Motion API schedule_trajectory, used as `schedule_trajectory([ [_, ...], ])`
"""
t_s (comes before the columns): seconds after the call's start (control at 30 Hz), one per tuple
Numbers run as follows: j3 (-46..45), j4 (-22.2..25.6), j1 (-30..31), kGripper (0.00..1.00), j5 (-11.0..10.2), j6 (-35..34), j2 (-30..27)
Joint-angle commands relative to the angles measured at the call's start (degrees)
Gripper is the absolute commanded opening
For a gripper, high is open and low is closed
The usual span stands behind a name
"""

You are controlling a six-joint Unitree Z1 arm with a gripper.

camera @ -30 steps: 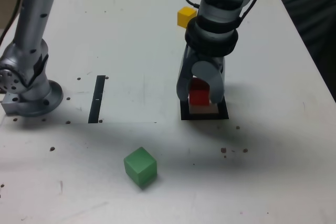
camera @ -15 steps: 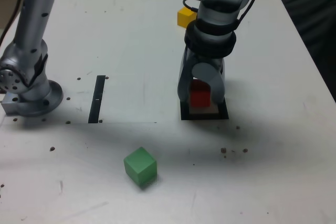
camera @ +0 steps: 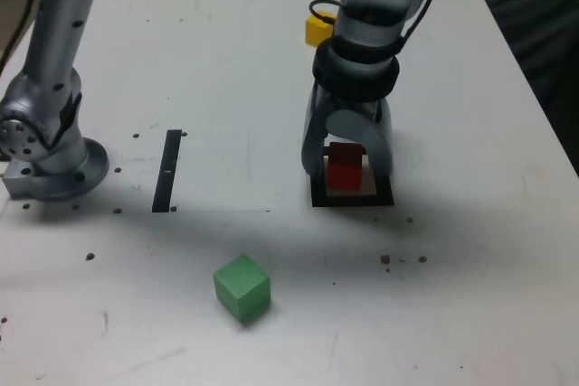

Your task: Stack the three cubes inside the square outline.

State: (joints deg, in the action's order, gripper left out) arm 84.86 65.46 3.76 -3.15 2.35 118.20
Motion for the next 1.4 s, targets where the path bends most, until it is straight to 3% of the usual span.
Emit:
schedule_trajectory([
  [0.0, -0.4, 0.1, -0.6, 1.0, -0.8, 0.1, -2.2],
  [0.27, -0.8, 3.0, -5.6, 1.0, -3.7, 3.3, -6.9],
  [0.7, 6.3, 8.8, -22.7, 1.0, -6.1, 20.9, -6.6],
  [0.97, 12.9, 10.4, -31.2, 0.99, -7.1, 29.8, -2.5],
  [1.37, 29.9, 15.7, -38.0, 0.99, -8.4, 40.1, 8.3],
])
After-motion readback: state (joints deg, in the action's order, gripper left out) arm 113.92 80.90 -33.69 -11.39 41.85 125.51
